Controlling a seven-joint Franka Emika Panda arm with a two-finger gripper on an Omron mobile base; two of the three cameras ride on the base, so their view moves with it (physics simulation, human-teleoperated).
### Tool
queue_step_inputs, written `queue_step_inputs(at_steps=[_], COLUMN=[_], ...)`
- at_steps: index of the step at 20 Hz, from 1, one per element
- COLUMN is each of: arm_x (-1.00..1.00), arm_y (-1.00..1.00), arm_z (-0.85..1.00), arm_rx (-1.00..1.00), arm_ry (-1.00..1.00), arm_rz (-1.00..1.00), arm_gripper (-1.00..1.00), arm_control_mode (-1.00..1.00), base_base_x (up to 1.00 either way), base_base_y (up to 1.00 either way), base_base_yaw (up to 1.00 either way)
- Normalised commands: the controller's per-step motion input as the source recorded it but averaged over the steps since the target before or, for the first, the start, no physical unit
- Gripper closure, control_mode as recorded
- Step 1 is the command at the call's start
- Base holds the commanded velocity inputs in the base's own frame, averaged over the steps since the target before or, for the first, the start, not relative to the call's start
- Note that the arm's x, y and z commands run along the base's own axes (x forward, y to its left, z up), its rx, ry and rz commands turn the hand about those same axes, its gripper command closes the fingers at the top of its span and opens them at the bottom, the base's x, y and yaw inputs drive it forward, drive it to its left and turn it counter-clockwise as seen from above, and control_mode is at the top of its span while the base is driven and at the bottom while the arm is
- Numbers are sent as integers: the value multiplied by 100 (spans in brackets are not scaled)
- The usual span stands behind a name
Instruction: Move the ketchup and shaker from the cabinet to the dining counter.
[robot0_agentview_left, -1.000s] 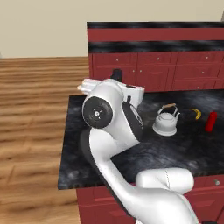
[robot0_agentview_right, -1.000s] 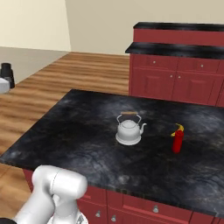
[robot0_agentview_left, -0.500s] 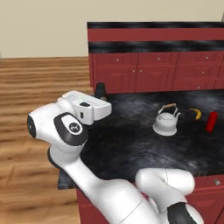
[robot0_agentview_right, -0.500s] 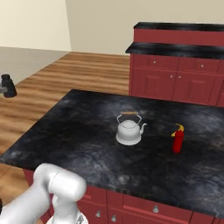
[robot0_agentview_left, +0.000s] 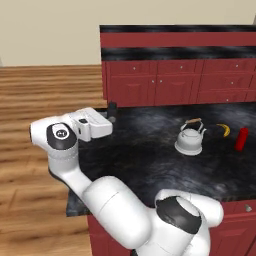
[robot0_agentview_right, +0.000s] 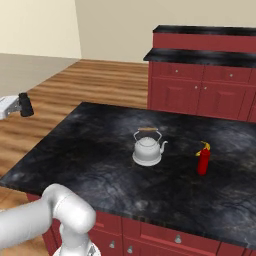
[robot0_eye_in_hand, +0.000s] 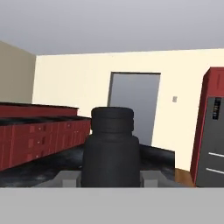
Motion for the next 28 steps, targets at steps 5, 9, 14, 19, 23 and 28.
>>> queue_step_inputs(at_steps=[5,9,14,19,23,28], arm_x=[50,41,25,25,11,17], arm_y=[-15,-27,-40,-36,-35,-31], arm_z=[-43,-48,-42,-23,-9,-18], arm_rx=[0,0,0,4,14,19], arm_ry=[-2,-10,-10,-2,1,5], arm_rz=[0,11,25,25,24,24], arm_gripper=[100,100,100,100,100,100], arm_control_mode=[-100,-100,-100,-100,-100,-100], base_base_x=[0,0,0,0,0,0], base_base_y=[0,0,0,0,0,0], base_base_yaw=[0,0,0,0,0,0])
